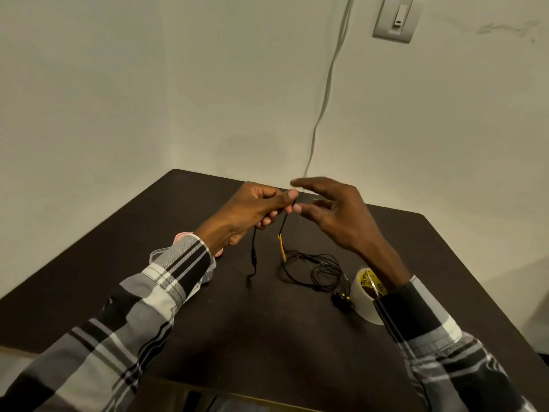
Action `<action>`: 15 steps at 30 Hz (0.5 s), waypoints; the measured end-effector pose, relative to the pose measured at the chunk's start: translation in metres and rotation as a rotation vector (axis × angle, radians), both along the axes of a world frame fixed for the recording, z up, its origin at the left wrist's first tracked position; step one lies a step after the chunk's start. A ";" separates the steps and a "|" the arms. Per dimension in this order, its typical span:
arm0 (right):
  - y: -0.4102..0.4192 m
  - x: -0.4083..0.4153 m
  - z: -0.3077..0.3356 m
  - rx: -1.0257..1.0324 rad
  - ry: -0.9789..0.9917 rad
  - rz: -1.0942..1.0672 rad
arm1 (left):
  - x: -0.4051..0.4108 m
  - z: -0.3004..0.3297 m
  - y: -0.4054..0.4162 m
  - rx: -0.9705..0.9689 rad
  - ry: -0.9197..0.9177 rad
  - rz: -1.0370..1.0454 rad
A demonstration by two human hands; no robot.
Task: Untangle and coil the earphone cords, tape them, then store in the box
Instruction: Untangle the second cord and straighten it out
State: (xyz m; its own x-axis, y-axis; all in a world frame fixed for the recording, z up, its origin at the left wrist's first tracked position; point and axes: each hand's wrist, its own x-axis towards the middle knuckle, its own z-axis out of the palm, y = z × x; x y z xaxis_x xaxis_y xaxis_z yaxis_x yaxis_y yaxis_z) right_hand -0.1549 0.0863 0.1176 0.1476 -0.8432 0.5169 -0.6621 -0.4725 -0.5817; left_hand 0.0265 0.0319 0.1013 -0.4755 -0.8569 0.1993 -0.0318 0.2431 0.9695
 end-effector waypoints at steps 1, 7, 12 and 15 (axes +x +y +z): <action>0.000 0.002 0.000 0.003 -0.014 0.001 | 0.000 0.001 0.000 -0.006 -0.001 -0.005; 0.000 -0.005 0.006 -0.055 -0.015 -0.129 | 0.005 0.001 0.002 -0.020 -0.011 -0.046; 0.003 -0.027 0.017 -0.134 -0.029 -0.256 | 0.012 0.000 -0.003 0.042 0.036 -0.014; 0.003 -0.039 0.021 -0.170 -0.043 -0.284 | 0.015 -0.001 -0.004 0.071 0.051 -0.011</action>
